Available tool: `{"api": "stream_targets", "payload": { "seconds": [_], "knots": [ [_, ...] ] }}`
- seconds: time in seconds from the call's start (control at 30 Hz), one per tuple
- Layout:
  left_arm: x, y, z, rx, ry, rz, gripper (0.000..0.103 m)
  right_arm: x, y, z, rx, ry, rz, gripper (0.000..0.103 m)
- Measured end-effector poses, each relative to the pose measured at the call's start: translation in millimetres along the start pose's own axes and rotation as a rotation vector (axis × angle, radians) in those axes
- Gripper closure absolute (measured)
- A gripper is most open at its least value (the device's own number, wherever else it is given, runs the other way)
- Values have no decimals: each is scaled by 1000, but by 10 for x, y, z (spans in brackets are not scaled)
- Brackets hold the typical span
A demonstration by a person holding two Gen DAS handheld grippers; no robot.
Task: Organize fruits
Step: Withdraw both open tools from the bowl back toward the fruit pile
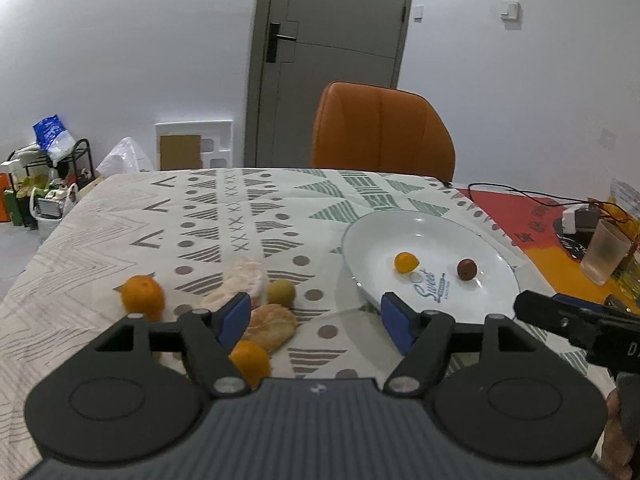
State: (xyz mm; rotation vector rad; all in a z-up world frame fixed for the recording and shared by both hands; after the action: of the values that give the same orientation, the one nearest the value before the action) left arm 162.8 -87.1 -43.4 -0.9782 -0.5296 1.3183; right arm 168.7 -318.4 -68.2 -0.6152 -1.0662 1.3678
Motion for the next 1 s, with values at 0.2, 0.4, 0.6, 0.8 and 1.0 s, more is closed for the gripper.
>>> {"api": "stream_targets", "payload": {
  "seconds": [0.2,0.4,0.6,0.8,1.0],
  "knots": [
    [112,21,86,-1,-29,15,25,61,9,25,-1,3,6,0],
    [264,32,190,-17,-65,32,21,157,14,4,5,-10,1,0],
    [457,60,323,-32,-96,61,20,316,45,-41,14,-26,21,0],
    [616,79,434,-52,-124,89,13,511,84,-60,20,-45,48,0],
    [814,108,585,-78,-163,119,12,720,134,-94,31,-81,92,0]
  ]
}}
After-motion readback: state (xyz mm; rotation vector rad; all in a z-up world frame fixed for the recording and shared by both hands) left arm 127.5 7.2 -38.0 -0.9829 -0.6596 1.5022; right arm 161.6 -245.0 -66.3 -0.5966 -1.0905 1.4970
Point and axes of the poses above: each gripper's, at about its wrist camera, not at the fingertips, and z roughly against the way its jaws point, x to its left, y to its underside, the point moved 5 cm from there along -z, roughly the way its jaws point, and after that the axes turned 9 degrees about y, right-handed, at the moved point
